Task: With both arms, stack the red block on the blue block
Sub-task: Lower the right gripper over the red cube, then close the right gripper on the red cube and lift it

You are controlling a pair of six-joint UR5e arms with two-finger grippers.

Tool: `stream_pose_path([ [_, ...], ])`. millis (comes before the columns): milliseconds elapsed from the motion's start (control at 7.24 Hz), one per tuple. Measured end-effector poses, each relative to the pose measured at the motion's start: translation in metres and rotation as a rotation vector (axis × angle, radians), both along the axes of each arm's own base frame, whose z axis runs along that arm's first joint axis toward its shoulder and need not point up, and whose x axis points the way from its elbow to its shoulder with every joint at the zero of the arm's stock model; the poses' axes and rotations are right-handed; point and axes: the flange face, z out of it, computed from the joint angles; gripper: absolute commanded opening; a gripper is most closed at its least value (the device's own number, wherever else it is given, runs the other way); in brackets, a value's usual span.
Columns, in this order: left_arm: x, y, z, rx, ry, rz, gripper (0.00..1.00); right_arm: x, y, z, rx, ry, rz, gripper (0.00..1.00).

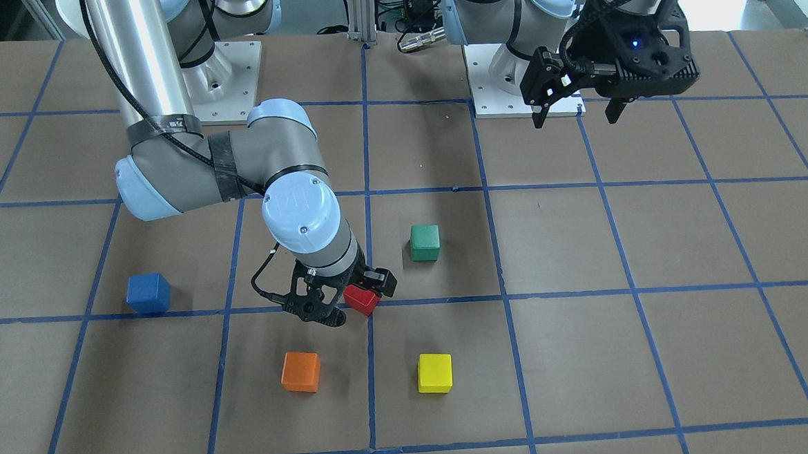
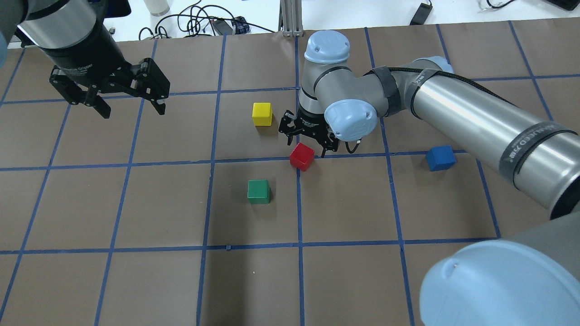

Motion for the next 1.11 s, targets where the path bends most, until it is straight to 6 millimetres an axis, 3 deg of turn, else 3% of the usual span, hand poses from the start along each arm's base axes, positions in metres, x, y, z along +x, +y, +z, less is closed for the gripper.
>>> stream_pose_path([
  [138, 0.001, 0.000, 0.000, 0.000, -0.001, 0.000, 1.00, 0.002, -0.001, -0.004, 0.008, -0.011, -0.014, 1.00],
  [415, 0.002, -0.001, 0.001, -0.007, -0.002, 0.000, 1.00, 0.005, -0.003, -0.016, 0.021, -0.022, -0.036, 0.78],
  [553, 0.002, -0.002, 0.002, -0.015, -0.003, 0.000, 1.00, 0.006, -0.003, -0.021, 0.029, -0.026, -0.041, 0.43],
  [691, 0.002, -0.002, 0.002, -0.019, -0.003, 0.000, 1.00, 0.007, -0.003, -0.023, 0.035, -0.033, -0.042, 0.00],
  [1106, 0.002, -0.002, 0.003, -0.021, -0.003, 0.001, 1.00, 0.010, -0.002, -0.021, 0.044, -0.057, -0.043, 0.00],
])
